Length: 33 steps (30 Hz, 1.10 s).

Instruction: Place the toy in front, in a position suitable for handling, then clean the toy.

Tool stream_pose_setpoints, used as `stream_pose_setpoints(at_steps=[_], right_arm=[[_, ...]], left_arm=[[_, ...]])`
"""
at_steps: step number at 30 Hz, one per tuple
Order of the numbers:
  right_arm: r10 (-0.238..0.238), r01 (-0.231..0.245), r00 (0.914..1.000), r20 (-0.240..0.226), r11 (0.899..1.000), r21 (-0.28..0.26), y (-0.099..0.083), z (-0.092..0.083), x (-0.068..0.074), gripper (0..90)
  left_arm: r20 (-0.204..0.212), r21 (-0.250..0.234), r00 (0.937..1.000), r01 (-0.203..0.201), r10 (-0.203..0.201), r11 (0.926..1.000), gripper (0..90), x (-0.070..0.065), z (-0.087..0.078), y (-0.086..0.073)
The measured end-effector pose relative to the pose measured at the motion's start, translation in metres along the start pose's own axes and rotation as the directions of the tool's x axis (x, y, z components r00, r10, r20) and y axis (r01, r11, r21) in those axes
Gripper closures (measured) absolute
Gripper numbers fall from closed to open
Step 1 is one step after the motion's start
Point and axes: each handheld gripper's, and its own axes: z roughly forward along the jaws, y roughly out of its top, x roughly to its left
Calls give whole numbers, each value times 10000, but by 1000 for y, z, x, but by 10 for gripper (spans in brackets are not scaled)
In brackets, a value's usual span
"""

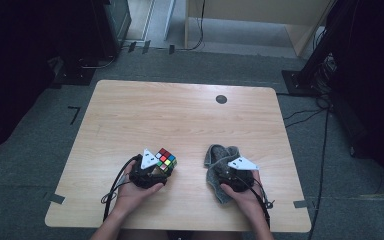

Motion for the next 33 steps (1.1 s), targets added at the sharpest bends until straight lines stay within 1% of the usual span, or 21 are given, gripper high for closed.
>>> stream_pose_setpoints(at_steps=[1,2,4,5,7,9,10,12,13,15,18,20,22,24,25,26,28,29,30,31,33], right_arm=[[-47,47,10000,17,10000,-12,-1,0,0,481],[-142,142,9999,54,9999,-36,-1,1,0,493],[-523,526,9983,244,9985,-127,-4,2,1,515],[-599,604,9977,320,9980,-164,-5,3,2,532],[-652,659,9970,423,9977,-143,-5,3,4,569],[-561,567,9975,423,9983,-151,-5,3,4,582],[-439,445,9983,391,9989,-150,-5,3,3,586],[-238,244,9990,374,9996,-157,-5,2,2,592],[-156,162,9992,377,9997,-166,-5,2,2,596],[-176,184,9987,472,9997,-169,-5,2,3,604],[-170,180,9983,559,9997,-186,-5,2,4,619],[-48,58,9987,504,9998,-189,-5,2,3,622],[70,-60,9989,465,9997,-221,-5,2,2,622],[100,-89,9990,437,9997,-238,-5,2,2,625],[113,-102,9991,405,9996,-266,-5,2,1,641],[139,-124,9991,393,9992,-378,-5,1,1,671],[195,-176,9991,374,9986,-496,-5,0,0,702],[197,-170,9990,407,9977,-656,-6,-1,0,716],[236,-205,9989,397,9968,-770,-6,-2,0,725],[288,-254,9989,377,9957,-890,-5,-4,-1,731],[527,-505,9985,153,9913,-1217,-2,-8,-2,740]], left_arm=[[42,-24,9999,-139,139,9999,342,1,-2,-1],[42,-24,9999,-139,139,9999,342,1,-2,-1],[22,-37,9998,-207,208,9998,342,3,-4,-2],[92,-93,9999,-78,78,9999,342,5,-6,-3],[118,-149,9999,1,1,9999,342,6,-7,-4],[179,-196,9998,-29,32,9998,342,5,-7,-4],[179,-196,9998,-29,32,9998,342,5,-7,-4],[317,-350,9995,107,-96,9993,341,5,-8,-3],[317,-350,9995,107,-96,9993,341,5,-8,-3],[416,-432,9991,5,13,9991,342,4,-8,-2],[360,-456,9993,-9,25,9990,341,5,-7,-1],[328,-398,9995,18,-5,9992,341,6,-6,-1],[368,-479,9993,55,-37,9988,341,7,-6,-1],[313,-544,9995,71,-54,9985,341,7,-6,-1],[322,-580,9994,107,-88,9983,342,8,-7,-1],[352,-619,9993,125,-103,9980,342,9,-8,-1],[364,-613,9993,108,-86,9981,342,10,-8,0],[442,-600,9990,84,-58,9982,342,11,-9,0],[488,-621,9988,-20,51,9981,342,11,-9,1],[488,-621,9988,-20,51,9981,342,11,-9,1],[367,-661,9990,-245,270,9975,342,9,-10,3]])
